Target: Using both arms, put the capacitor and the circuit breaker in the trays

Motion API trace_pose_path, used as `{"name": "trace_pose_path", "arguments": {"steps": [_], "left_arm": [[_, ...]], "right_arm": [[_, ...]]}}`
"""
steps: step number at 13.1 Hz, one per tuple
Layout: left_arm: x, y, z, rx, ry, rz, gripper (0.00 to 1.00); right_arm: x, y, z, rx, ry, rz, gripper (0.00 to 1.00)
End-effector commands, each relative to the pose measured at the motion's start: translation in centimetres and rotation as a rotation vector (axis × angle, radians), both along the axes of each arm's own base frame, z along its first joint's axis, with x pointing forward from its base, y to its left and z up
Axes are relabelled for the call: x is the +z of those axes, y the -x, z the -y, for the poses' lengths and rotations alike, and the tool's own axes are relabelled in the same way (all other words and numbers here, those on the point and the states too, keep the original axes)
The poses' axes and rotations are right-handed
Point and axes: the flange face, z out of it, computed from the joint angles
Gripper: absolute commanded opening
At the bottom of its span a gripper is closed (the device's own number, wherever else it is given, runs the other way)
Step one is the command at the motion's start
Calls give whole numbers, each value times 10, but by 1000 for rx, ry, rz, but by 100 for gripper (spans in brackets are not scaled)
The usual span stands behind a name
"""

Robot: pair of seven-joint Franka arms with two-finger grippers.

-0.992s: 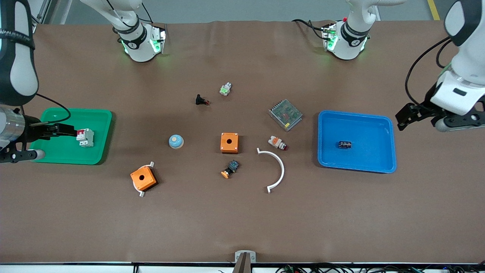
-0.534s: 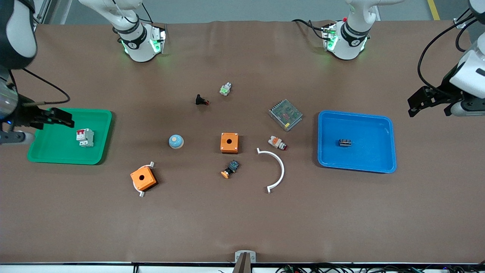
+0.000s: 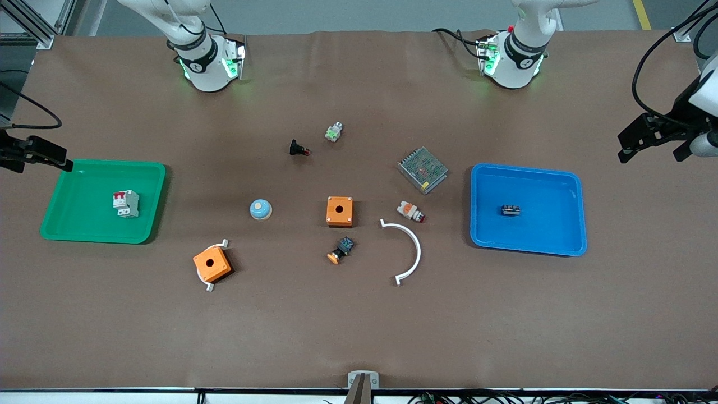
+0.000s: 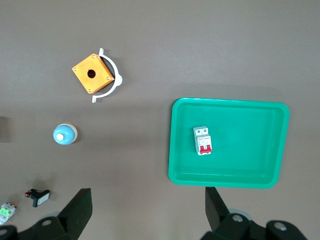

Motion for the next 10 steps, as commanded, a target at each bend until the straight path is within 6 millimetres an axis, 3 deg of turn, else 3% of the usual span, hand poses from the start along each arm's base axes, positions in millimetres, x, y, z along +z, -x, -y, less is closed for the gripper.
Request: {"name": "trace_pose_path", "arguments": {"steps": [1,4,8,10], "left_arm": [[7,-1,1,-10,19,-6,100],[11,-6,4,9,24,5,100],[15,-7,-5,13,16,13,100],[15,-7,-6,16,23,14,100]], "right_arm": [[1,-2,-4,15,-19,-2,100],[-1,-4,-15,27,-37,10,100],[17,30,-20,6,-63,57,100],[19,35,-19,4,-62,54,100]]}}
